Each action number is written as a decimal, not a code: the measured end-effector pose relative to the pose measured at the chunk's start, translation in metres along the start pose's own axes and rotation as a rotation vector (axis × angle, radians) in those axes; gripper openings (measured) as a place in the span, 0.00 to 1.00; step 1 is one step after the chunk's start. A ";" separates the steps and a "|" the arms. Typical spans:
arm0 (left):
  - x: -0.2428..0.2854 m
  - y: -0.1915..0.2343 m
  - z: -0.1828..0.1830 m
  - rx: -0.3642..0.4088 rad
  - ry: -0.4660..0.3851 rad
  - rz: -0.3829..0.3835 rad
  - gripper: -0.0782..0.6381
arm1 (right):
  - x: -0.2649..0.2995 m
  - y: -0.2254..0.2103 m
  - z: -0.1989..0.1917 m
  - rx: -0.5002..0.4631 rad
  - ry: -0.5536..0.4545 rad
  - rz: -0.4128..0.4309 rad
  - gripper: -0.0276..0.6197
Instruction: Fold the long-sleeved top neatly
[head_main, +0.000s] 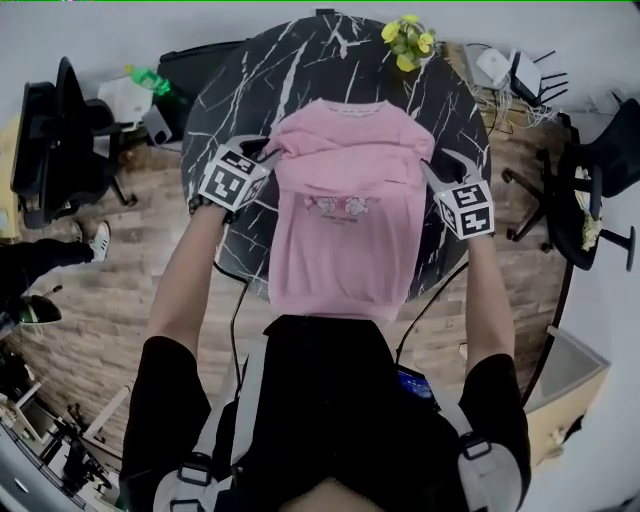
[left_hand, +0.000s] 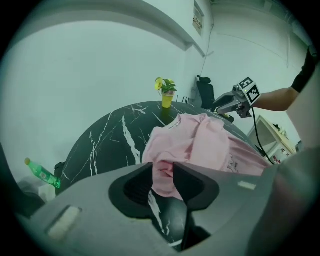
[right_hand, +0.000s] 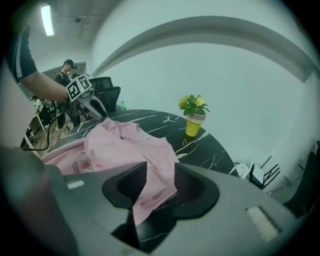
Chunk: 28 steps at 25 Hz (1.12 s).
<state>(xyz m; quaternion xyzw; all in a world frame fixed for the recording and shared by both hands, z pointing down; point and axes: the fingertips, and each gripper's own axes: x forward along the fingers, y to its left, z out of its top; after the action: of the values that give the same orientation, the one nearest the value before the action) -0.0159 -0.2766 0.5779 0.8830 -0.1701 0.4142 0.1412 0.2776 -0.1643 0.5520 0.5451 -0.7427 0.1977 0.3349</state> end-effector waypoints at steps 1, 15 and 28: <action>0.008 0.009 0.001 -0.011 0.013 0.001 0.30 | 0.009 -0.009 0.000 0.014 0.010 -0.003 0.31; 0.054 0.042 0.029 -0.076 -0.018 -0.284 0.40 | 0.108 -0.046 0.005 0.127 0.058 0.145 0.32; 0.078 0.046 0.022 -0.151 -0.058 -0.234 0.43 | 0.117 -0.038 -0.001 0.021 0.095 0.175 0.28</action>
<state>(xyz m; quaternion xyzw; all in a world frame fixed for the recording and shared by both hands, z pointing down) 0.0267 -0.3407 0.6307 0.8953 -0.1009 0.3550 0.2496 0.2926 -0.2550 0.6334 0.4719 -0.7685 0.2596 0.3454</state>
